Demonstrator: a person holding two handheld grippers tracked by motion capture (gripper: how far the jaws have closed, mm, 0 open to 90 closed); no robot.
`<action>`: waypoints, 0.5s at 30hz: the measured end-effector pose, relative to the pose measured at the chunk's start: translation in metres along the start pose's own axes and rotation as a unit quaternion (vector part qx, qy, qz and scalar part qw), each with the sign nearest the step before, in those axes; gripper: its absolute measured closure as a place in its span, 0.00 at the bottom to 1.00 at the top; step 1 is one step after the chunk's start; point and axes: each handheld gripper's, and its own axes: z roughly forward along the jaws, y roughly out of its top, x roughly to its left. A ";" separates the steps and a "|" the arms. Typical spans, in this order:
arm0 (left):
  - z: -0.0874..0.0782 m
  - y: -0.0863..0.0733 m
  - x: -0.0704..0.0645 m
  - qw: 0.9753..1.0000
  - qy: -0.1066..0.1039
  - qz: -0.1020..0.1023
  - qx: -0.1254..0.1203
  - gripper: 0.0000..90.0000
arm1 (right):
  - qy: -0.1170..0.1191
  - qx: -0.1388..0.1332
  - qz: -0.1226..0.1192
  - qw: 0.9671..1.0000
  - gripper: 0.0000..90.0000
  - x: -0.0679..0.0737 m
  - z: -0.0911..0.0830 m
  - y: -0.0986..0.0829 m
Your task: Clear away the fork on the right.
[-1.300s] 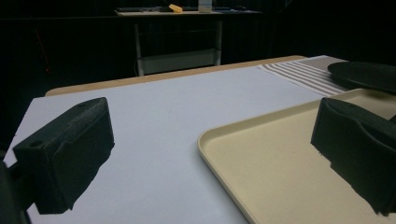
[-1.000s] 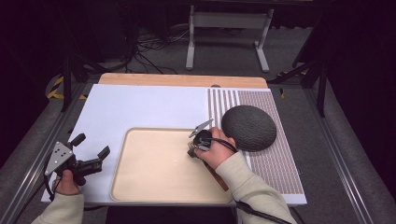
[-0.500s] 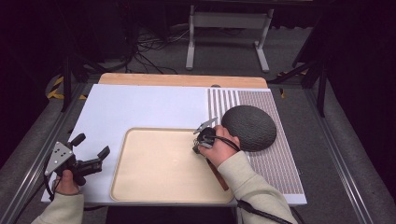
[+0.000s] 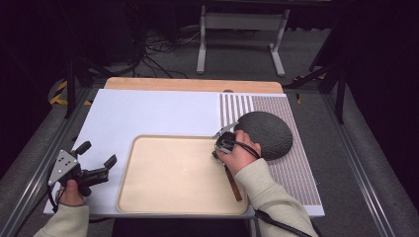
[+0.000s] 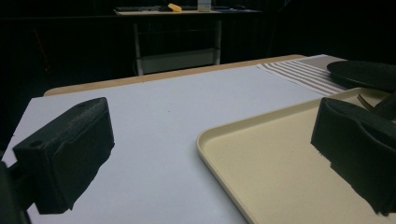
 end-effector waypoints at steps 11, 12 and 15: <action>0.000 0.000 0.000 1.000 0.000 0.000 0.000 0.00 | -0.016 -0.001 0.028 0.999 1.00 -0.015 -0.007 -0.008; 0.000 0.000 0.000 1.000 0.000 0.000 0.000 0.00 | -0.019 -0.003 0.028 0.999 1.00 -0.016 -0.007 -0.009; 0.000 0.000 0.000 1.000 -0.001 0.000 0.000 0.00 | -0.023 -0.001 0.034 0.999 1.00 -0.018 -0.009 -0.011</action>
